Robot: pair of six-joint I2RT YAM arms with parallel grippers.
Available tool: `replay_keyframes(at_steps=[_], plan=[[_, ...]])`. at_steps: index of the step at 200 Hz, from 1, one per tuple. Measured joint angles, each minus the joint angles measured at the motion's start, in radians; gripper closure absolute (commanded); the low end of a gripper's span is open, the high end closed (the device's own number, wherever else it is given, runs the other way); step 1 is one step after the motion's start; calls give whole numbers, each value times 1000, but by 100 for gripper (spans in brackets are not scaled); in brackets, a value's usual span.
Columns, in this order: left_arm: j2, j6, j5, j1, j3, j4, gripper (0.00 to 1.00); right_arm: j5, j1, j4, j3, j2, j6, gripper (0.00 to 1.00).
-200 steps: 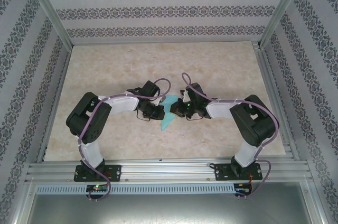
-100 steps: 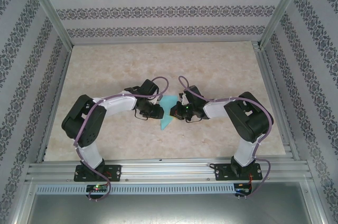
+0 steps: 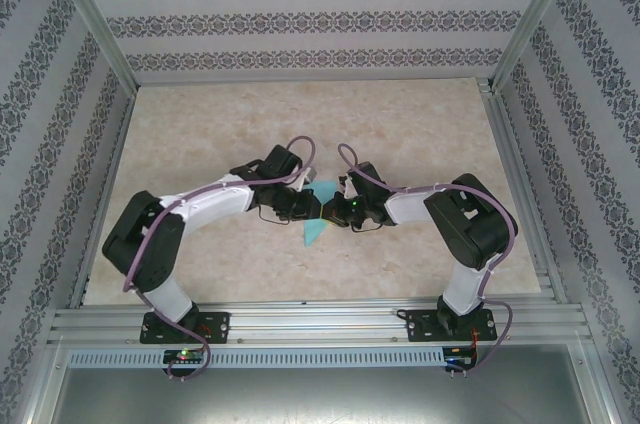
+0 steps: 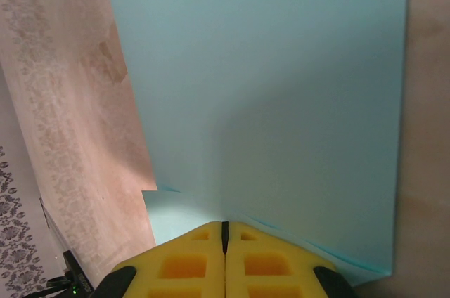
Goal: Fold a paper plane with a square sheet of paper (pick it up from the middle)
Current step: Third fold the triangle at the center of the table.
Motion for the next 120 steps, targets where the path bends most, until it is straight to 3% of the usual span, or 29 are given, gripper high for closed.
replay_keyframes(at_steps=[50,92,120], plan=[[106,-14,16,-13,-2,5,87,-2,0,0,1,0,0,89],[145,-7,-26,-13,-6,-5,89,-15,0,-2,6,-5,0,76],[154,2,-46,-13,-14,-6,90,-7,-7,-36,8,-34,-10,75]])
